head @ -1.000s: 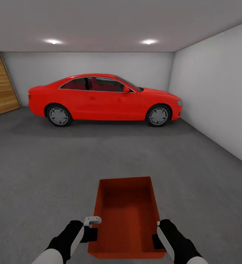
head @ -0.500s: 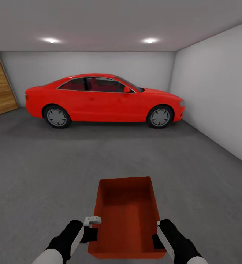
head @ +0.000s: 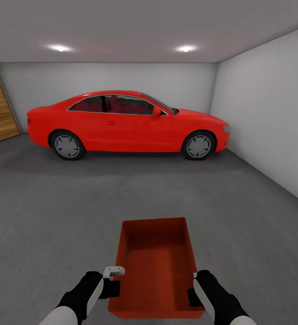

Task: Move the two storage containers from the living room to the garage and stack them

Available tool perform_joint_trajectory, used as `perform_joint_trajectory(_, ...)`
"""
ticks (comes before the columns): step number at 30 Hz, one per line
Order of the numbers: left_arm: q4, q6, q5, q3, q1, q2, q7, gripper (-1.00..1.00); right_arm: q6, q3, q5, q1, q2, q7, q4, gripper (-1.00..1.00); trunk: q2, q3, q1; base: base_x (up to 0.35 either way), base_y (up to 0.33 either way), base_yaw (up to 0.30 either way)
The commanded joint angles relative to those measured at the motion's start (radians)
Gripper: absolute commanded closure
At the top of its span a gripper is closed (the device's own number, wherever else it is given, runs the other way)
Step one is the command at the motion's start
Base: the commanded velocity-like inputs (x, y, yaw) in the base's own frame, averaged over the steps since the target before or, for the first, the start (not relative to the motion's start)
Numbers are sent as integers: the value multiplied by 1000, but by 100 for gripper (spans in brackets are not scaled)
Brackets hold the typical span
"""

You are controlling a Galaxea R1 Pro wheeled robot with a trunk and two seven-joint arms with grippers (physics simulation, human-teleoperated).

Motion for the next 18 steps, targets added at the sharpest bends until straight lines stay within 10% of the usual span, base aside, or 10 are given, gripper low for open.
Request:
perform_joint_trajectory(1, -1, 6, 14, -2, 0, -2, -2, 100, -9, 1, -65, -1, 15, -4, -2, 100, -1, -1, 1, 332, 0, 0)
perform_joint_trajectory(18, -1, 6, 14, -2, 0, -2, -2, 100, -9, 1, -65, -1, 15, -4, -2, 100, -1, -1, 1, 332, 0, -27)
